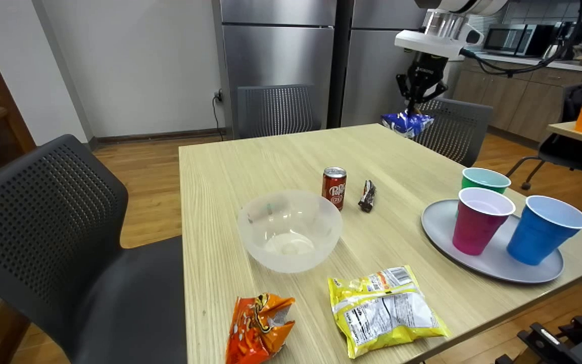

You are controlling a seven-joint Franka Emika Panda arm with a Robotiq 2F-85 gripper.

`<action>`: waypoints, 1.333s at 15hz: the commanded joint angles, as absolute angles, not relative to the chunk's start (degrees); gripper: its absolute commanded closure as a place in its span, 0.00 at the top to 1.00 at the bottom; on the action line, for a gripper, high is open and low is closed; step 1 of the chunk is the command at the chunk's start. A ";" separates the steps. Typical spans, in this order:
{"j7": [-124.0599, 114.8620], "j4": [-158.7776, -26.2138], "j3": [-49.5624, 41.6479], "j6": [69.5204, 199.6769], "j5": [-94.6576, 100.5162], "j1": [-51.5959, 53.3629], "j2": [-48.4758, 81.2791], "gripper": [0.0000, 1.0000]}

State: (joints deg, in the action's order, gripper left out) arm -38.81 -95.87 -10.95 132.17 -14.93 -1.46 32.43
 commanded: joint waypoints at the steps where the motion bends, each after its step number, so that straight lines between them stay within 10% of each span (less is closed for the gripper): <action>1: -39.78 -105.66 -9.25 136.39 -12.69 1.84 24.38 0.00; 20: -39.10 -121.86 2.68 137.56 -5.68 12.99 12.95 0.00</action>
State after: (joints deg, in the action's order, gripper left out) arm -38.79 -119.53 1.03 138.17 -7.43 12.23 15.06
